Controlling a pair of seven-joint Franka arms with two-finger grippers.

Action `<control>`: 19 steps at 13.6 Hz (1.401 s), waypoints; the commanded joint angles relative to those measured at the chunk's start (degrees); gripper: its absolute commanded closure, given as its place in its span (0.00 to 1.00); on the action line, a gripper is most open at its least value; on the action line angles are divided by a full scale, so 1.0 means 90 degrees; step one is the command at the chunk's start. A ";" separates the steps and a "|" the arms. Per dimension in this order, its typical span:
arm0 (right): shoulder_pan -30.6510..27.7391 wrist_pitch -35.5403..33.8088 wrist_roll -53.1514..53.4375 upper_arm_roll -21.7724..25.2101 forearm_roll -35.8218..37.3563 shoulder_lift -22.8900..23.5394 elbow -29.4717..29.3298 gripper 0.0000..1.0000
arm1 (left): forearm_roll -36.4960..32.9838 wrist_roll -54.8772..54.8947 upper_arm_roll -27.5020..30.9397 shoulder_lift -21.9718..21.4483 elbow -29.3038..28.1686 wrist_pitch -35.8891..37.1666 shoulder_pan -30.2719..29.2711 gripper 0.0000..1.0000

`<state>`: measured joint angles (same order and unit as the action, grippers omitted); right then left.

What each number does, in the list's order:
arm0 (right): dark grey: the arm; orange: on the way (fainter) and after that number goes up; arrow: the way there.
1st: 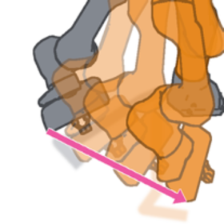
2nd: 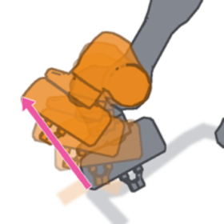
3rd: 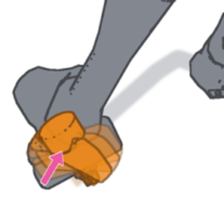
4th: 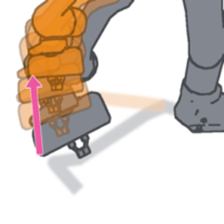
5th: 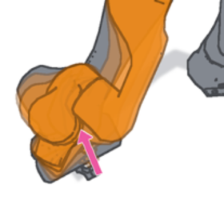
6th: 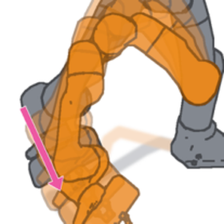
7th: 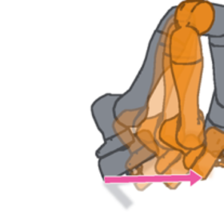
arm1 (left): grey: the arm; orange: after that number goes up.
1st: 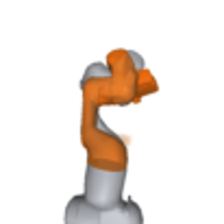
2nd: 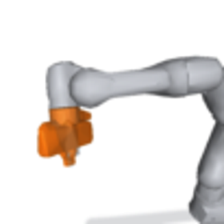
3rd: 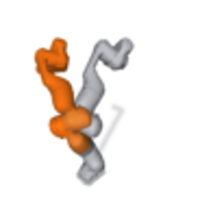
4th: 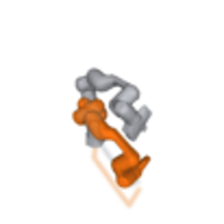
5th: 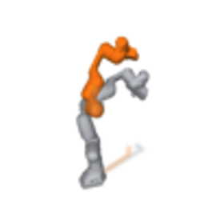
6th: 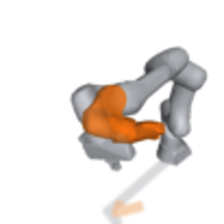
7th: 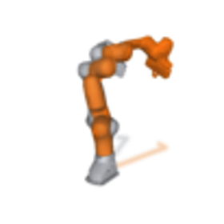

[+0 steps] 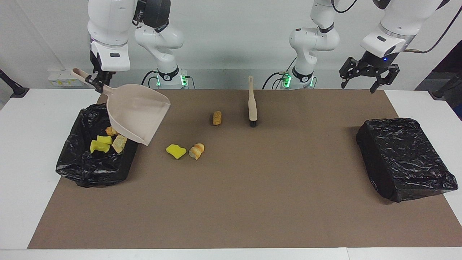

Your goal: Sweep and dump trash in bin

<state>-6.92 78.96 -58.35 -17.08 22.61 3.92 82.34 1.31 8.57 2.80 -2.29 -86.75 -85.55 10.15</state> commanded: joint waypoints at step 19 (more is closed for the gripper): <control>0.3425 0.4545 1.1307 -0.0026 -0.2805 0.3215 0.0382 1.00 | 0.0030 -0.0073 0.0089 -0.0010 0.0078 0.0032 0.0044 0.00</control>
<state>23.84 118.21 43.49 -17.33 -0.71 31.21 86.87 1.31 8.38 3.10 -2.29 -86.71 -85.56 10.17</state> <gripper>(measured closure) 0.683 0.000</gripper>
